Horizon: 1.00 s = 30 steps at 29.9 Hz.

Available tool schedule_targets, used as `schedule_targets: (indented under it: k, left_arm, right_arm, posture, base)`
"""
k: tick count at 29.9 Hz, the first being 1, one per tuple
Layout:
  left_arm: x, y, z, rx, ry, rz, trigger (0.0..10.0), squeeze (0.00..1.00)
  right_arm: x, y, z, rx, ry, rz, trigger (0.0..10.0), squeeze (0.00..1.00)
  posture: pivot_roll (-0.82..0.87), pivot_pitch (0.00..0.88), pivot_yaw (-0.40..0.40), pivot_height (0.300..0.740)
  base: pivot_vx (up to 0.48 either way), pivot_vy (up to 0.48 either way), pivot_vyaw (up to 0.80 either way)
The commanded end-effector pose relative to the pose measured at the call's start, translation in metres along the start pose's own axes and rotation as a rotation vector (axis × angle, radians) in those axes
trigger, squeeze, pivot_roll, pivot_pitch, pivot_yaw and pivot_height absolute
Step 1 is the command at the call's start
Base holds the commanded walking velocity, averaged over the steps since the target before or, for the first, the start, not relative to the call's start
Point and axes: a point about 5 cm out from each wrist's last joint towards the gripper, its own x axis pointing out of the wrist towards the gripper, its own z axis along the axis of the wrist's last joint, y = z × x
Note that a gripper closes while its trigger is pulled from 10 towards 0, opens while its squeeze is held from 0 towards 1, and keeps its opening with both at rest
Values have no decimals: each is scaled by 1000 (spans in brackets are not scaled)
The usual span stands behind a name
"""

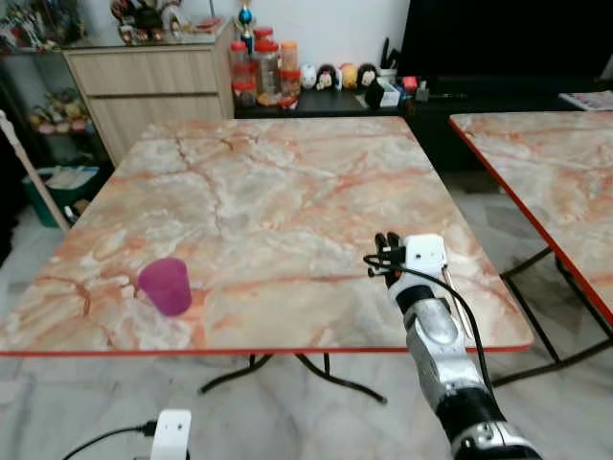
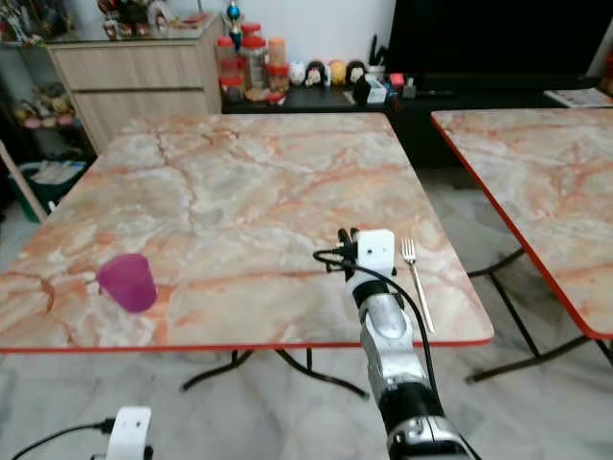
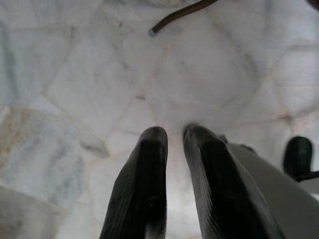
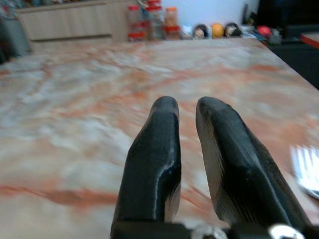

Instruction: Setting the table

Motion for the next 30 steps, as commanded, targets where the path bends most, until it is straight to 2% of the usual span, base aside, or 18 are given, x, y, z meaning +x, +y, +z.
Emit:
schedule_targets:
  k: [1,10,19,20,30]
  left_arm:
    - [-1,3,-5,18,13,7,10000,0]
    - [-1,2,-6,17,12,9,10000,0]
    - [-2,1,-7,7,17,10,10000,0]
    - [-2,1,-8,5,19,10,10000,0]
    - [-2,1,-9,1,22,8,10000,0]
  right_arm:
    - [0,1,1,6,-6,-6,10000,0]
    - [-1,0,1,8,-1,-12,10000,0]
    - [-1,-2,0,2,9,-26,10000,0]
    - [-1,-4,0,10,10,-46,10000,1000]
    - [4,-8,2,18,28,-92,10000,1000]
  posture:
    - [-10,0,17,732]
    - [-11,0,12,732]
    - [-9,0,10,732]
    - [-9,0,9,732]
    - [-10,0,10,732]
  base:
    - [0,-270,0]
    - [0,-280,0]
    - [0,0,0]
    - [0,0,0]
    - [0,0,0]
